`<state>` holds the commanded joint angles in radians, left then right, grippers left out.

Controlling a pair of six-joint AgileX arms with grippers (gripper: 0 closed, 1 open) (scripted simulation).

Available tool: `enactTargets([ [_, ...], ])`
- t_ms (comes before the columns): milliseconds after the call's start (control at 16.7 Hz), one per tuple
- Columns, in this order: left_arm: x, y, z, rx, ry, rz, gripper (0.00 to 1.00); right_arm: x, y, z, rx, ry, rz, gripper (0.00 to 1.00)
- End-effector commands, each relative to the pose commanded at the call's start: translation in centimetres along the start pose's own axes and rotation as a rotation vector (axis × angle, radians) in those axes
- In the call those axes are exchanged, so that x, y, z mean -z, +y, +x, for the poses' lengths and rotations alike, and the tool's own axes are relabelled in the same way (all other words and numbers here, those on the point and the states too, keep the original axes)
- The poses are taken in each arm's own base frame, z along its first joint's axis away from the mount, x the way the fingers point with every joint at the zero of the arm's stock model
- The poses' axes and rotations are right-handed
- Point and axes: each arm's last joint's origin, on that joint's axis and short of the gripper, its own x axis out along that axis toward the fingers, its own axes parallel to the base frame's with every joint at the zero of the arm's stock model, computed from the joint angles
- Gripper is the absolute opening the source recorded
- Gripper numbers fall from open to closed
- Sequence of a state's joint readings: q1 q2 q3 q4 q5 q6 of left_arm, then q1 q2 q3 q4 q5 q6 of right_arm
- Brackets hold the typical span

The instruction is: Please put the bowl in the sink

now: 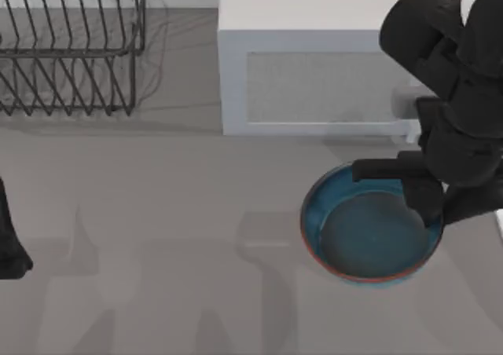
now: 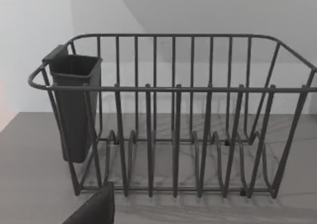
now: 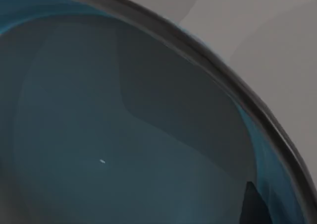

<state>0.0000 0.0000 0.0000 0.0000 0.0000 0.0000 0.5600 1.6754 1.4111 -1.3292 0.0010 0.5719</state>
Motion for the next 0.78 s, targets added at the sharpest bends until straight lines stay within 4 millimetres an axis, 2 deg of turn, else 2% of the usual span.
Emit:
enactTargets([
  [180, 0.0, 0.0, 0.0, 0.0, 0.0, 0.0, 1.0, 0.4, -0.4, -2.2, -0.013, -0.02, 0.0, 0.0],
  [540, 0.0, 0.0, 0.0, 0.0, 0.0, 0.0, 1.0, 0.4, -0.3, -2.2, -0.02, -0.032, -0.005, 0.0],
  [780, 0.0, 0.0, 0.0, 0.0, 0.0, 0.0, 1.0, -0.4, -1.5, -4.2, -0.127, -0.214, -0.012, 0.0],
])
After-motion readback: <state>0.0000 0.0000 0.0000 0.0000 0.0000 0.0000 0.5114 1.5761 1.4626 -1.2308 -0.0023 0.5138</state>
